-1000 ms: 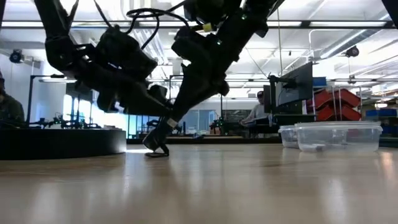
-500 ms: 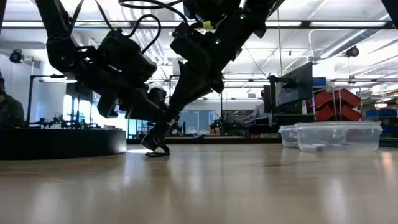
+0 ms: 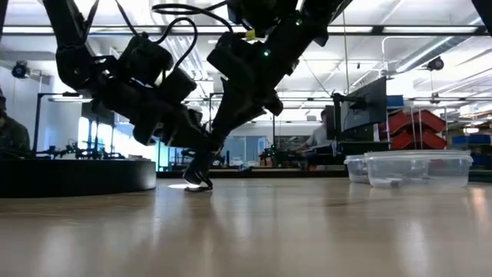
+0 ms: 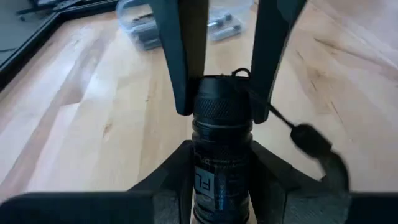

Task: Insert battery
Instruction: Close the black battery compartment

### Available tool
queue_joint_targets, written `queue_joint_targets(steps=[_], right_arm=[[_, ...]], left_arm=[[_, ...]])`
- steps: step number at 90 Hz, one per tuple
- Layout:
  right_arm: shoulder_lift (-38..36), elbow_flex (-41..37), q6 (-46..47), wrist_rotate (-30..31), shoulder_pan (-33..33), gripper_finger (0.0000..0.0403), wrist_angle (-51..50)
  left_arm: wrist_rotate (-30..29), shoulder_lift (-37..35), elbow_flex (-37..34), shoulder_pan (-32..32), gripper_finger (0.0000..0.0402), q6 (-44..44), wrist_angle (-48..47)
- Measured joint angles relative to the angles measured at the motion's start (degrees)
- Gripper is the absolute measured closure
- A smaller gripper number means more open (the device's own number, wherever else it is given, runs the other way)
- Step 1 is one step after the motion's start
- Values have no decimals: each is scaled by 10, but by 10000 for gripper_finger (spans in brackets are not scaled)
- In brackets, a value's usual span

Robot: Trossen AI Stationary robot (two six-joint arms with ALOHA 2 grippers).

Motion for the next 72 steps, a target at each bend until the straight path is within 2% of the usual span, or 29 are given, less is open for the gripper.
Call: queue_joint_targets(steps=[7, 24, 41, 60, 72], right_arm=[[-1, 0, 19, 5, 0, 311, 0], [-2, 1, 90, 19, -3, 311, 0], [-1, 1, 174, 22, -9, 311, 0], [-2, 2, 263, 51, -15, 311, -11], [-1, 2, 323, 51, -19, 311, -18]], left_arm=[[-14, 0, -1, -7, 308, -17, 11], [-101, 0, -1, -40, 308, -22, 21], [-219, 5, 1, -78, 308, -42, 31], [-309, 26, 20, -95, 308, -95, 41], [-332, 47, 28, -98, 308, -89, 51]])
